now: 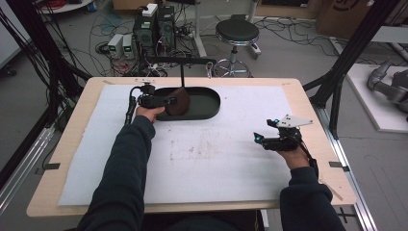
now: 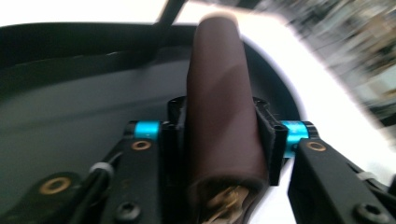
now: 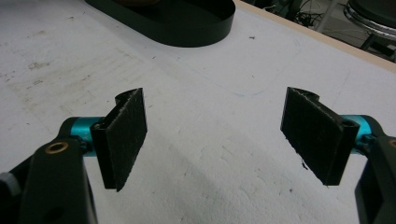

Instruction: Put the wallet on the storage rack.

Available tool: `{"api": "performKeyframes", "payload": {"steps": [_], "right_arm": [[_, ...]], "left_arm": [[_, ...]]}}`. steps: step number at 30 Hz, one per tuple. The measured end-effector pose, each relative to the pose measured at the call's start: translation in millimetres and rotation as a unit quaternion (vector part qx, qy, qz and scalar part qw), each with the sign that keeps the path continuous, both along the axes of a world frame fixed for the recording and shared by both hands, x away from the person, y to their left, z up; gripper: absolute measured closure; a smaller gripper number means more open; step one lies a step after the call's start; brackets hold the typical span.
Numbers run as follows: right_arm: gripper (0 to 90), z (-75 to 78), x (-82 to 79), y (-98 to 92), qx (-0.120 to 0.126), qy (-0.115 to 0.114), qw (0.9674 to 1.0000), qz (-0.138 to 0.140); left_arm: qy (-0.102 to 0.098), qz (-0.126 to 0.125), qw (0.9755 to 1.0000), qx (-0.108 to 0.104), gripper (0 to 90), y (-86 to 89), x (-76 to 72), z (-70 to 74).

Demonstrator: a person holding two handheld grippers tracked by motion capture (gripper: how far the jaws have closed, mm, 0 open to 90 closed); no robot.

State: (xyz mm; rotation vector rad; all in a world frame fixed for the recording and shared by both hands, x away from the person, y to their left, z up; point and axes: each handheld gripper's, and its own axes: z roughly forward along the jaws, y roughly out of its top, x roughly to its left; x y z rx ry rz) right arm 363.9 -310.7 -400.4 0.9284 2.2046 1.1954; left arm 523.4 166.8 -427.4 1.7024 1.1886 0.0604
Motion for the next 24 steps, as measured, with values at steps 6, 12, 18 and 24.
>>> {"api": "performKeyframes", "payload": {"steps": [6,12,18,24], "right_arm": [[23.0,0.3,-1.1,0.7,0.001,-0.003,1.0000,0.000],[23.0,-0.5,-0.6,1.6,-0.003,-0.003,1.0000,0.002],[23.0,-1.1,0.5,-0.3,-0.007,-0.003,1.0000,-0.002],[22.5,-4.8,1.9,-2.1,-0.024,0.003,0.9997,-0.009]], "left_arm": [[-0.032,0.061,0.9921,0.106,35.3,1.9,-2.7,7.3],[-0.064,0.068,0.9891,0.114,35.9,9.4,-13.8,28.2],[-0.121,0.051,0.9860,0.102,26.5,13.8,-41.6,50.0],[-0.182,0.043,0.9741,0.128,23.4,26.1,-86.4,54.0]]}}
